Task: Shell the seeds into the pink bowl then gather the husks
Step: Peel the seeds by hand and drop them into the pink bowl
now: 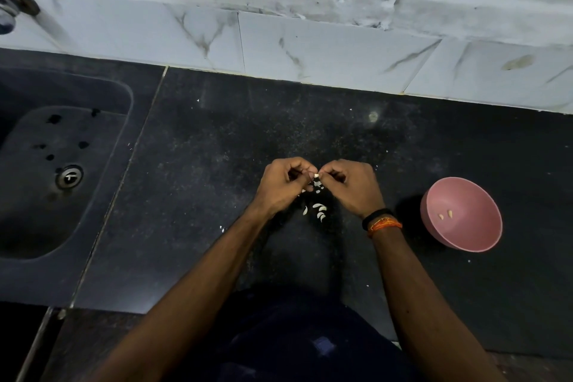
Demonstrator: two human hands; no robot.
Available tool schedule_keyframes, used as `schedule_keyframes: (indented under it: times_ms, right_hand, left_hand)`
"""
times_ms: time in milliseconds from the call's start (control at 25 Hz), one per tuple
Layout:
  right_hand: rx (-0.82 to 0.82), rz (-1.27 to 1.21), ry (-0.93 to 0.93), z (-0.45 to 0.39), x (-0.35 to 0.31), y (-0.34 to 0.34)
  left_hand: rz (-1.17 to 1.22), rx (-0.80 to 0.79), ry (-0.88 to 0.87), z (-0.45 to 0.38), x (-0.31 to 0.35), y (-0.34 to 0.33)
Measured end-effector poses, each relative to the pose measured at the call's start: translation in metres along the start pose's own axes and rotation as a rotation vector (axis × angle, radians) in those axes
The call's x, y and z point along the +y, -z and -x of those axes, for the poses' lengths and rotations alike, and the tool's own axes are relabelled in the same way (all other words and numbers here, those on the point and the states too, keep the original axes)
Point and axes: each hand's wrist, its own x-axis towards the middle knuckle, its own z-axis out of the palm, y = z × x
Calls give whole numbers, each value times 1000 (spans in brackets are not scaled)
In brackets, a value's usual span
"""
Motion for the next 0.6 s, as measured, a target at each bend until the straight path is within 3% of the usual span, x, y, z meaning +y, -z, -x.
schedule_keyframes:
  times_ms: [280,600]
  right_hand:
    - [33,-58,-66,-1,-2,-3]
    - [40,-622,-317,1,-2,-11]
  left_hand:
    - [-5,-7,6,-3,0,0]
    - [447,-10,133,1,-1,-2]
